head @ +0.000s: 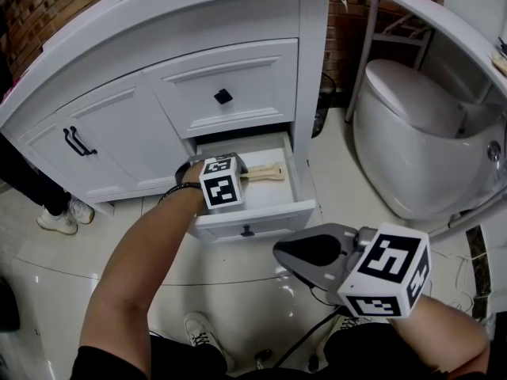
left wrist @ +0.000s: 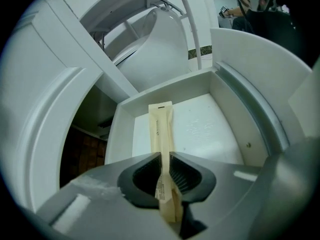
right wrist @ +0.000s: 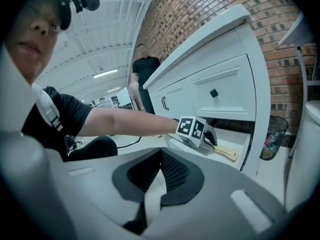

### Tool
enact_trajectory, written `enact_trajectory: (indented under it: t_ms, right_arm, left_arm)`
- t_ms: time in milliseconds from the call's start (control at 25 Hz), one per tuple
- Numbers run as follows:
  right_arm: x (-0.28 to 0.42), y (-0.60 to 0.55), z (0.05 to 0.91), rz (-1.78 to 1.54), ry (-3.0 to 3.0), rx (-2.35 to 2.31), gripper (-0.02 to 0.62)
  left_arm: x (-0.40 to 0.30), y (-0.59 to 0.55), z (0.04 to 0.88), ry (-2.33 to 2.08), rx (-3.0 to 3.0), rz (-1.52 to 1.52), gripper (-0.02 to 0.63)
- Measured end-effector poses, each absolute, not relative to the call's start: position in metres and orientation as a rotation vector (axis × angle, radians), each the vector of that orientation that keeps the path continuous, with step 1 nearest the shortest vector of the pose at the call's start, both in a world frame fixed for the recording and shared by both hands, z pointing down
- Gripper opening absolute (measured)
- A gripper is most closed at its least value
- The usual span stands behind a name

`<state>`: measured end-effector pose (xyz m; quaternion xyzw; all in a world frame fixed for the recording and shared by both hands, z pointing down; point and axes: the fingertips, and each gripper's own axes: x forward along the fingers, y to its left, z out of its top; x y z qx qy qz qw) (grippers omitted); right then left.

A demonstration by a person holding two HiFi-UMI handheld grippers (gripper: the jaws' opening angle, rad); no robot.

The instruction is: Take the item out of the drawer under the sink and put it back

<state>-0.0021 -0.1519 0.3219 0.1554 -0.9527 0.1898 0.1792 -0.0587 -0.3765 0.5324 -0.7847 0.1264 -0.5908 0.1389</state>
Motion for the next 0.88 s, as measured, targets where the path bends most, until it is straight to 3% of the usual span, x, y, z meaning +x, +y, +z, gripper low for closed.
enact_trajectory:
  t_ms: [880]
  right_arm:
    - [-0.004, -0.142, 0.306, 0.387, -2.674, 0.542, 0.008]
  left_arm:
    - [-0.062, -0.336, 0.386, 0.678, -2.373, -1.322, 0.057]
